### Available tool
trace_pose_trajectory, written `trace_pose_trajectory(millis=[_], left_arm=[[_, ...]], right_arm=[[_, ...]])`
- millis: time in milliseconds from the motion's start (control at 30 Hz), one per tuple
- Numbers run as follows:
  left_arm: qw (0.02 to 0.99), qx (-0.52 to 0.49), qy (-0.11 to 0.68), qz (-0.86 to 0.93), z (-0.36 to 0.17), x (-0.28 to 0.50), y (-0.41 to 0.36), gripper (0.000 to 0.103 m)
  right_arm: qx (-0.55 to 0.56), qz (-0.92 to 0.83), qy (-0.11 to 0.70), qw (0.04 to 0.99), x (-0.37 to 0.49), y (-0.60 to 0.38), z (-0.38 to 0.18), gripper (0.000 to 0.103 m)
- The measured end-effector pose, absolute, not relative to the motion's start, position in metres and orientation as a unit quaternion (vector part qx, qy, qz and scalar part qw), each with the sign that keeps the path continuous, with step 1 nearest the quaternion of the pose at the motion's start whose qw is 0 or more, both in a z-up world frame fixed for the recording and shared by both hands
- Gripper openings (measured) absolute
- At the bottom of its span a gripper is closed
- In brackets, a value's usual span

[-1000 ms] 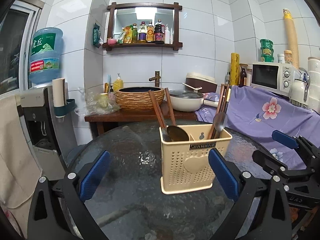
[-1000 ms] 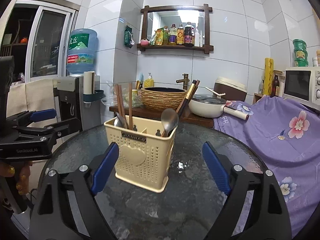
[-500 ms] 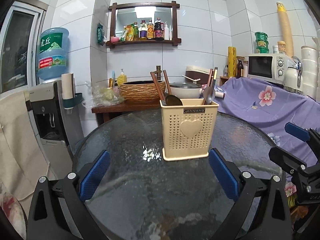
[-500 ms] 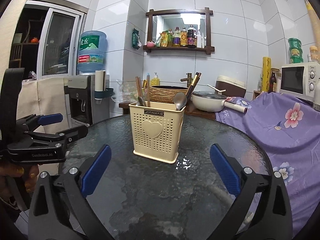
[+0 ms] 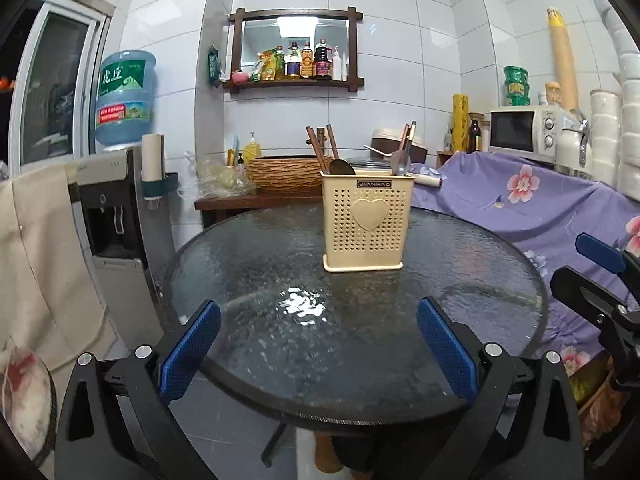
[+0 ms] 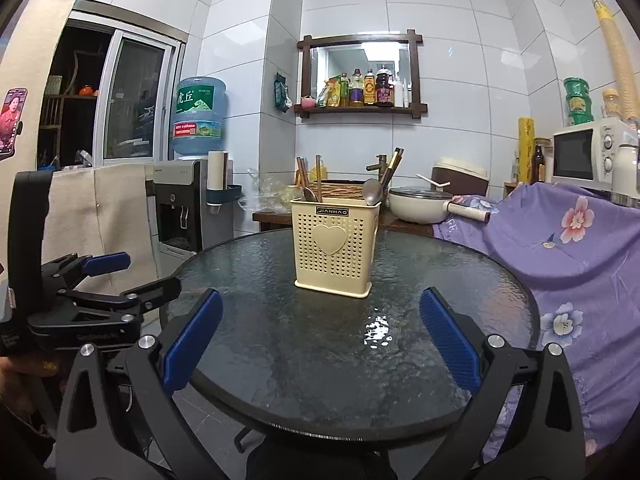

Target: Organize utensils

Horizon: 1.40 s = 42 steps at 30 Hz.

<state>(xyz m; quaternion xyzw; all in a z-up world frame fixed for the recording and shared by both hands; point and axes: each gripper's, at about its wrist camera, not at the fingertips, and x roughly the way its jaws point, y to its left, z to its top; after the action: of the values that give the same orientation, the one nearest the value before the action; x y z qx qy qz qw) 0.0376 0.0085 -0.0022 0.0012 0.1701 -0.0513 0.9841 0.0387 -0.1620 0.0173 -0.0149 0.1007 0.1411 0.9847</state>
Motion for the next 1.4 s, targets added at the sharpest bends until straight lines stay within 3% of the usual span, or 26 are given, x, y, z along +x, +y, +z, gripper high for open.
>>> trace_pose_trajectory(millis=[1400], left_arm=[[0.981, -0.023, 0.169, -0.089, -0.013, 0.007, 0.019, 0.097]], right_arm=[[-0.024, 0.164, 0.119, 0.979, 0.022, -0.158, 0.001, 0.097]])
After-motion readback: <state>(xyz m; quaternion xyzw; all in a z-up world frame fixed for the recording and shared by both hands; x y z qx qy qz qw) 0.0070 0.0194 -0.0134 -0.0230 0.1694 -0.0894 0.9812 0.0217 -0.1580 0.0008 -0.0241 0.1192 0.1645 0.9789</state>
